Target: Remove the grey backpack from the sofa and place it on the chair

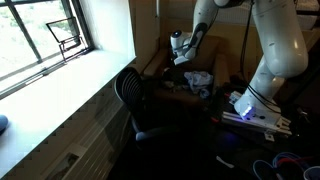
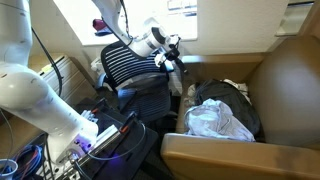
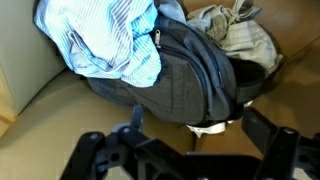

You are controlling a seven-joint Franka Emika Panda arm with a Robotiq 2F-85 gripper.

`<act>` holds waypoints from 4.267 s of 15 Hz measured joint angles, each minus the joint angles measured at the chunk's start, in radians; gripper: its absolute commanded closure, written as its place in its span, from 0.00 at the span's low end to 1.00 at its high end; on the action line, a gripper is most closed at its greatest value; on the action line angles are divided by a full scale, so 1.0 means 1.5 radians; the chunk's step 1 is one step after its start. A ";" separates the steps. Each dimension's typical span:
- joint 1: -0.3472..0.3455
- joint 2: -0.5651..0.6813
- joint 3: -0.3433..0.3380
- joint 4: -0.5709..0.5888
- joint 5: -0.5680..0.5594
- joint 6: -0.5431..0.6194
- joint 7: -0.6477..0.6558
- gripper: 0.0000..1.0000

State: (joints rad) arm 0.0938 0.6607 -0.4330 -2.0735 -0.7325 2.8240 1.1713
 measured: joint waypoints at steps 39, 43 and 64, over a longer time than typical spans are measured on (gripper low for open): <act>-0.319 0.443 0.231 0.528 0.333 -0.090 -0.856 0.25; -0.306 0.443 0.210 0.531 0.346 -0.082 -0.858 0.48; -0.226 0.290 0.093 0.443 0.389 0.106 -0.626 0.99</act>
State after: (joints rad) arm -0.2451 1.0961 -0.2931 -1.4089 -0.1484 2.9832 0.2325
